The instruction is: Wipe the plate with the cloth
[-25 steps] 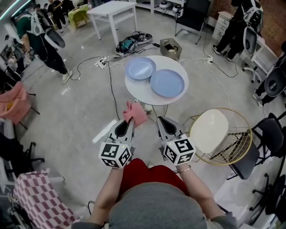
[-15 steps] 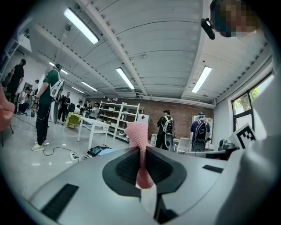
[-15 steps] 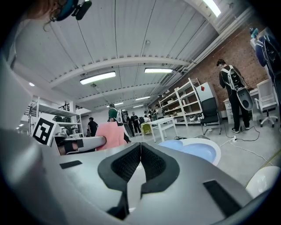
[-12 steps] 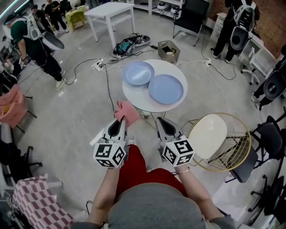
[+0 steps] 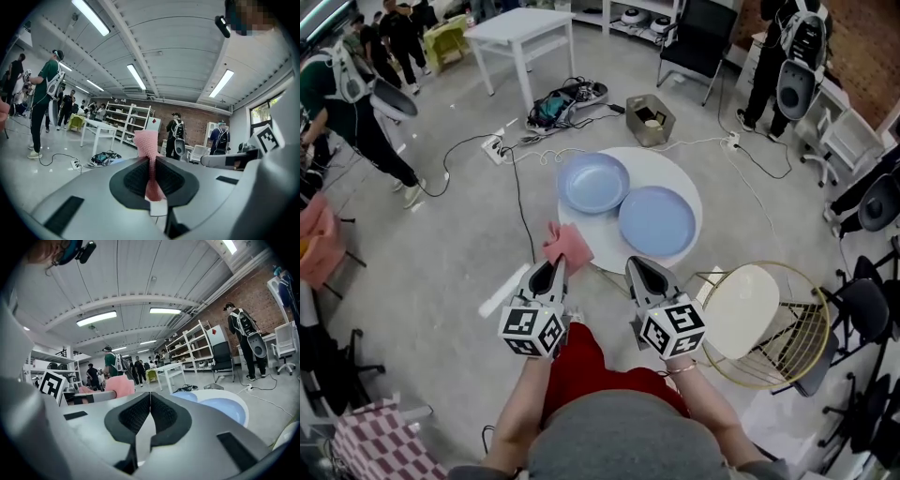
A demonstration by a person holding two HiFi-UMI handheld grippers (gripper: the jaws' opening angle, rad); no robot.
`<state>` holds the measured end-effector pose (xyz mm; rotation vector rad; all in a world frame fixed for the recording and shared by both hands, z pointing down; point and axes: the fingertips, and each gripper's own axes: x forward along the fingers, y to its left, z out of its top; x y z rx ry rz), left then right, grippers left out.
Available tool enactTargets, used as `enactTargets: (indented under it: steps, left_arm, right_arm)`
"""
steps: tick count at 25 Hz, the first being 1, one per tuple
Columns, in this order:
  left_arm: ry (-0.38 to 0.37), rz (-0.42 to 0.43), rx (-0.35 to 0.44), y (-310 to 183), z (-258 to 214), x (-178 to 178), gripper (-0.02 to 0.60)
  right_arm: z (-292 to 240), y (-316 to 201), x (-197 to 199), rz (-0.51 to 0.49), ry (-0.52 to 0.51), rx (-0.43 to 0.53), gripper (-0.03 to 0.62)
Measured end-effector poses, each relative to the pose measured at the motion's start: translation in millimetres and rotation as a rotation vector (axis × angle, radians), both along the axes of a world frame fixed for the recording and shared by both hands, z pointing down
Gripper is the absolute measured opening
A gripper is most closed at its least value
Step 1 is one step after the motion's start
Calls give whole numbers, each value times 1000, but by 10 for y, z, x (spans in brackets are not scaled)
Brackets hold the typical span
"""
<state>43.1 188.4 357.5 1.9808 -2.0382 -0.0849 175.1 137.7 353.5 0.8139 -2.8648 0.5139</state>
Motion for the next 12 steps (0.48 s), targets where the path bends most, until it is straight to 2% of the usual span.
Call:
enactTargets:
  steps: [4, 12]
  left_arm:
    - [12, -1, -36, -294, 67, -435, 34]
    - [42, 50, -32, -851, 88, -1096, 34]
  right_arm:
    - [32, -274, -472, -4, 7, -24, 29]
    - [81, -776, -1158, 30, 25, -52, 29]
